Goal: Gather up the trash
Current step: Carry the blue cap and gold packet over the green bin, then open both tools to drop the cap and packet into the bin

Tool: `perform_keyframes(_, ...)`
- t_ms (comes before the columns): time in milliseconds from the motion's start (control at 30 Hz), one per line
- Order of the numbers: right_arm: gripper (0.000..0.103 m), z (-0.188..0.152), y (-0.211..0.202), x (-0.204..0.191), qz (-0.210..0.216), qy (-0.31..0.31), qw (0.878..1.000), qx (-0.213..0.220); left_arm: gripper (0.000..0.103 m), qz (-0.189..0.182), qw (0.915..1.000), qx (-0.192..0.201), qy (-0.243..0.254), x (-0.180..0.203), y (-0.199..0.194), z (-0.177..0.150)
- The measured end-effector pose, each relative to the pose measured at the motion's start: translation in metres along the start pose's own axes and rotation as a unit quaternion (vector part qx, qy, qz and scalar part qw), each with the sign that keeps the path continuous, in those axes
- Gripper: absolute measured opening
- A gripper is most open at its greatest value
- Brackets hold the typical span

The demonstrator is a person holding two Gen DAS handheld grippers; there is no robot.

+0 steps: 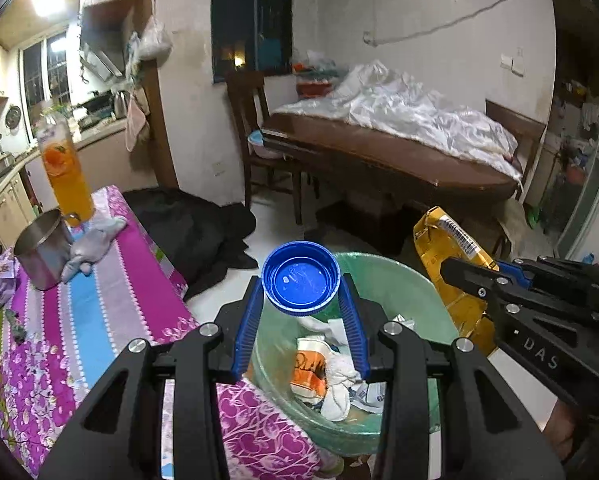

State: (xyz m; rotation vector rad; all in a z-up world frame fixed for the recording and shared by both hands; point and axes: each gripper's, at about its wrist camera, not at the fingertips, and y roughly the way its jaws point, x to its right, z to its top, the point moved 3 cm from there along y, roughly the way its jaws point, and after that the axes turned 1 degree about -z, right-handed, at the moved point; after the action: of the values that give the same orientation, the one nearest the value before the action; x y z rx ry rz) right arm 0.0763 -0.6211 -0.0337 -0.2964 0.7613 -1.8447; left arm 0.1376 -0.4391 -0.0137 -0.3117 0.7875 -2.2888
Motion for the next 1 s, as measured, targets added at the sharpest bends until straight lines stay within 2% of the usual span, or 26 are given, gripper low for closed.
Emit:
perform_keyframes(233,0.012,0.001,0.031,0.021,0.017,0.015,0.998,-0.050,0.037,-0.017,0.9979,-0.062,0.000,0.007,0.039,-0.003)
perform_keyframes(433,0.012,-0.002,0.048,0.032,0.017,0.022,0.997,-0.073,0.037,-0.012,0.9959,-0.090,-0.002,0.006,0.059,-0.010)
perform_keyframes(1000,0.012,-0.010,0.066,0.032,0.019,0.025,0.996,-0.087,0.037,0.005,0.9939,-0.110,-0.012,-0.008,0.079,-0.012)
